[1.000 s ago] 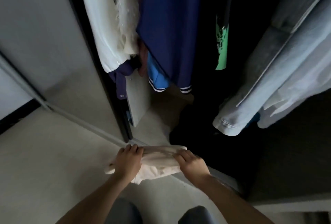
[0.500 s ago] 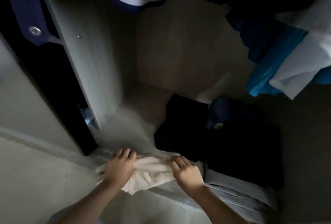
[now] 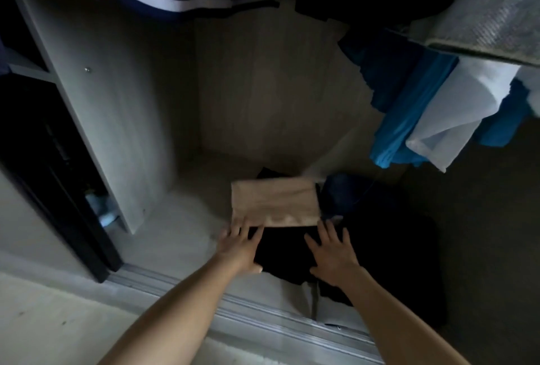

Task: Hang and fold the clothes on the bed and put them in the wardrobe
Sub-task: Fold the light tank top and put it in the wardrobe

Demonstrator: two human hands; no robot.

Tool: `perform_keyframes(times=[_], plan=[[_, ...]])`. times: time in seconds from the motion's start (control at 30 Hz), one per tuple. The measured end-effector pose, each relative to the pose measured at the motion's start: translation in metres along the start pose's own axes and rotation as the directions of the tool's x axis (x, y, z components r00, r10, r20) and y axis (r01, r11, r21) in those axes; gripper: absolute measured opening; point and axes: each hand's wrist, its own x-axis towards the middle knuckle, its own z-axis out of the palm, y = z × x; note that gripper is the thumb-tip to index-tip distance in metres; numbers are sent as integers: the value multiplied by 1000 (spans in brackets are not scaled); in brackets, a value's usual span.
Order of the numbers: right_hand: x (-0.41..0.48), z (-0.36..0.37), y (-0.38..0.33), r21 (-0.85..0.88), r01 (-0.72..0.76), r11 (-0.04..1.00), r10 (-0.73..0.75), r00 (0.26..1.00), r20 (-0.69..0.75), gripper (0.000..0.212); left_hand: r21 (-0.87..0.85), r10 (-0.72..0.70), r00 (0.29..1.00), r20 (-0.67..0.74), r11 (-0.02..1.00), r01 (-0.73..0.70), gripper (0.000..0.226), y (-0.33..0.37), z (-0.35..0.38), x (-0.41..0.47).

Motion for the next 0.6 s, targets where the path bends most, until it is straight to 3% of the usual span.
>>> perform_keyframes(times=[0.17,0.33,0.6], plan=[[-7,26,-26,63,52,997,-57,996,73,58,29,-1,998,56,1000,-1,78,-5,32,-18],[-17,24,-42,95,78,992,-82,996,31,56,1,-3,999,51,1000,3,72,-14,38,-31],[-26,5,-39,126,67,990,-59,996,-69,54,11,-9,988,-154,1000,11,64,-42,16,-51]])
